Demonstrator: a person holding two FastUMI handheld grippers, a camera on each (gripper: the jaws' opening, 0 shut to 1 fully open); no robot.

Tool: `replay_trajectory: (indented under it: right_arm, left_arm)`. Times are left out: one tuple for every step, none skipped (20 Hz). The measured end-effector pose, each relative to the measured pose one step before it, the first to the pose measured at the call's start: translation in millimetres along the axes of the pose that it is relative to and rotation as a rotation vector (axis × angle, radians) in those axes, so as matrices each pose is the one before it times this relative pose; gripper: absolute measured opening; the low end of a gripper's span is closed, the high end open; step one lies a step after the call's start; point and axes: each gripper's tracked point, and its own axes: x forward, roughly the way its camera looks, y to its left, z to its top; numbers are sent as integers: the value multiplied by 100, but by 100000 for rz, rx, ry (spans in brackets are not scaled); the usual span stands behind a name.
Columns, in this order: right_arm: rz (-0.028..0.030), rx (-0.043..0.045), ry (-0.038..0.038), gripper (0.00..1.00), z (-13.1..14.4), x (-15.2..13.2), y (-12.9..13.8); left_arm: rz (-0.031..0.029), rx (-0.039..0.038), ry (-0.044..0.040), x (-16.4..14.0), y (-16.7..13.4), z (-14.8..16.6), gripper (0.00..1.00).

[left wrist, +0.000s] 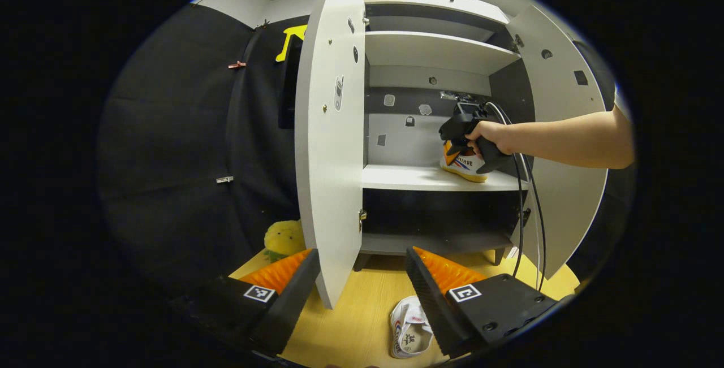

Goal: Grab one shoe with the right hand and put it into the shoe cabinet, grab the other shoe with the left hand and put it into the shoe cabinet; then close the right door with the right hand and the left door with the left hand.

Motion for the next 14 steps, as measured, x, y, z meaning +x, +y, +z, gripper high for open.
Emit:
replay_trajectory:
  right_arm:
    - [881,263,-1181,29,69,-638,167]
    - [220,-731,-1484,41,58,-693,147]
    - [642,-1044,-1954,49,156,-782,242]
    - [763,-1175,-2099,67,230,-1011,467]
    - [411,-1180,-2181,75,100,-1053,244]
    - [1318,-551,-2339,90,251,-1081,550]
    - [566,-489,-2412,96,174,-1062,371]
    - [493,-339,-2829,99,314,-1229,276]
    - [149,-479,-2201,99,240,-1205,197]
    - [189,-488,-2063,99,179,-1250,142]
    - [147,-205,-1877,98,185,-1178,120]
    - [571,238,-1690,99,140,-1294,209]
    - [694,669,-1726,99,11,-1340,211]
    - [-76,1024,-1882,99,-17,-1451,60]
  left_arm:
    - [-242,821,-261,-33,7,142,95]
    - [-450,646,-134,-107,-61,22,95]
    - [-631,359,-277,-56,-112,94,95]
    - [-870,148,-351,-48,-167,13,95]
    - [-933,147,-271,-186,-160,35,95]
    - [-951,173,-78,-208,-168,-58,95]
    - [-943,221,164,-227,-120,-107,95]
    - [-926,246,254,-247,-102,-262,95]
    - [-946,192,343,-321,-86,-175,95]
    - [-1026,127,400,-295,-82,-344,95]
    - [-845,148,456,-289,-62,-302,95]
    - [-780,111,462,-398,9,-377,95]
    - [-901,57,635,-245,21,-356,95]
    - [-712,46,648,-360,43,-511,95]
